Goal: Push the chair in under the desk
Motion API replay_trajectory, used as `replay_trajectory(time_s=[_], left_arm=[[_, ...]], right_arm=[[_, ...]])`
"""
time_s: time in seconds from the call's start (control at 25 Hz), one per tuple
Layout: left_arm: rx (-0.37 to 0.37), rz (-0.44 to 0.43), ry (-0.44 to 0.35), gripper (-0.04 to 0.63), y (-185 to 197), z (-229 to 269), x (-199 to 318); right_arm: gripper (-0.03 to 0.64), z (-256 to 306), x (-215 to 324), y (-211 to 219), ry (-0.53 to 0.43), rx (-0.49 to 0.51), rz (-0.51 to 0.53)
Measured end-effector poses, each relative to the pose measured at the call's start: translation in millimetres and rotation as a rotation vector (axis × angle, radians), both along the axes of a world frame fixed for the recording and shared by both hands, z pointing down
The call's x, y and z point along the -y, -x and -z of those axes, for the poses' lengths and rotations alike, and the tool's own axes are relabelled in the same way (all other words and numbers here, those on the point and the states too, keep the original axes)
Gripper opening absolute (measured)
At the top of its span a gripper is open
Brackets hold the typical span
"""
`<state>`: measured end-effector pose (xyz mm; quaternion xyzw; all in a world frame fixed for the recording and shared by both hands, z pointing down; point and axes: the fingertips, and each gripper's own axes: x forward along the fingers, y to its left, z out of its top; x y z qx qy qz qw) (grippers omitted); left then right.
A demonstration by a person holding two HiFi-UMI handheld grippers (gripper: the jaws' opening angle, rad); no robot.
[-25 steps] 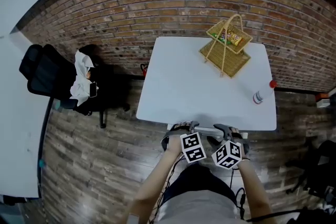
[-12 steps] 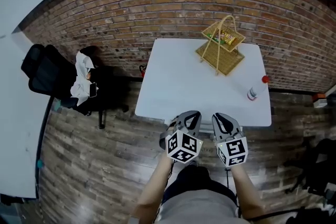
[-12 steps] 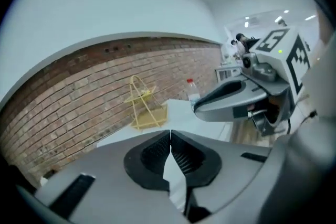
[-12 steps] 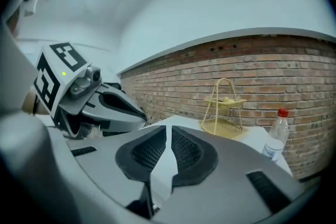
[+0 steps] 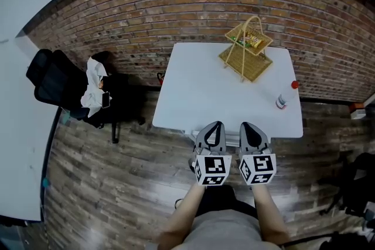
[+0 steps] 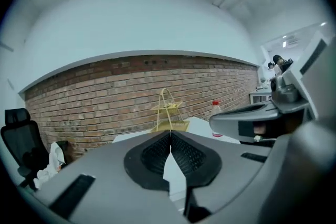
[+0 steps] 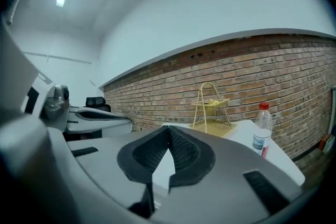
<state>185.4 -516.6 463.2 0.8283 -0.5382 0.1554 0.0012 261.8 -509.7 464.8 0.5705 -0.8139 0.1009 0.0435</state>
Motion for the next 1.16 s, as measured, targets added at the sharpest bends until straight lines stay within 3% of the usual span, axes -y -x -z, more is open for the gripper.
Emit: replay_trajectory(time_s=[0.64,1.16], left_arm=[[-0.048,0.064,0.016,0.015,10.2,-0.8,-11.1],[-0.077,0.053,0.033,0.015,10.6,0.2,-16.8]], right_arm=[[0.015,3.6,-8.1,0.9,0.006,0.005,-0.045],[0.015,3.5,-14.2,10.1,0.001,-0.014,-0.017]])
